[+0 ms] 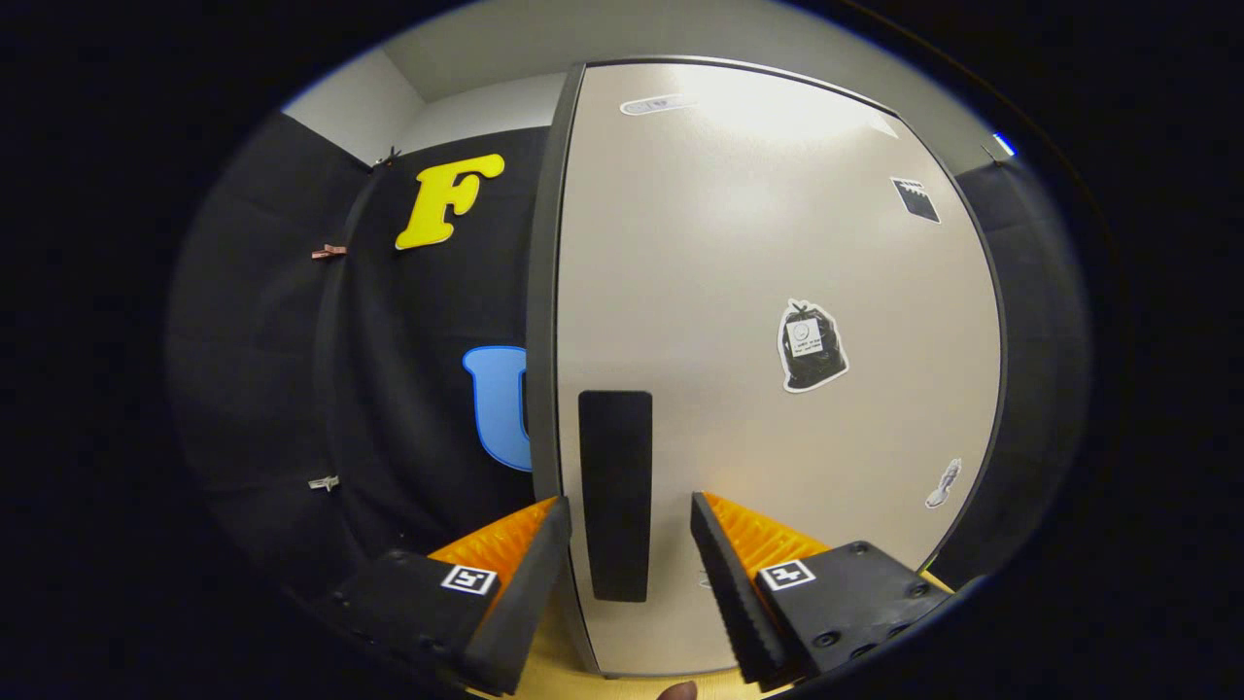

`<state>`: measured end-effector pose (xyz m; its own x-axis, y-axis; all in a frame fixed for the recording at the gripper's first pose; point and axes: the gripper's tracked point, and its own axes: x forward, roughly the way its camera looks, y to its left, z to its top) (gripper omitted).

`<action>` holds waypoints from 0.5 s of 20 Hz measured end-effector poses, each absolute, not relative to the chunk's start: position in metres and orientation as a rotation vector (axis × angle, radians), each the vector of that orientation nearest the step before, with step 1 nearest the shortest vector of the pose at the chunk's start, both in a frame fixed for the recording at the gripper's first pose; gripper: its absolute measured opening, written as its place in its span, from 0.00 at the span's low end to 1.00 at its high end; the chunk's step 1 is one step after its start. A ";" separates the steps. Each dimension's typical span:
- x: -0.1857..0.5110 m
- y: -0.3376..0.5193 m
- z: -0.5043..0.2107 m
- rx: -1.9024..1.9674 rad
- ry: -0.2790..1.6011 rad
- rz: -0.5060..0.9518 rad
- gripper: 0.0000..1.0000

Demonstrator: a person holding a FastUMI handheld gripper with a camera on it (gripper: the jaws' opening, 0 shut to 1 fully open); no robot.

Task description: Open the shoe cabinet door, grab the shoes and put them into the shoe cabinet, then close the shoe cabinet door.

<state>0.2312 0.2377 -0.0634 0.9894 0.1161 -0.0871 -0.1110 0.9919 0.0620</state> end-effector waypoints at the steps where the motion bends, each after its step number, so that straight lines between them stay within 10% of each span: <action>1: 0.231 0.234 -0.064 0.055 0.102 0.084 0.76; 10: 0.233 0.241 -0.066 0.016 0.094 0.079 0.27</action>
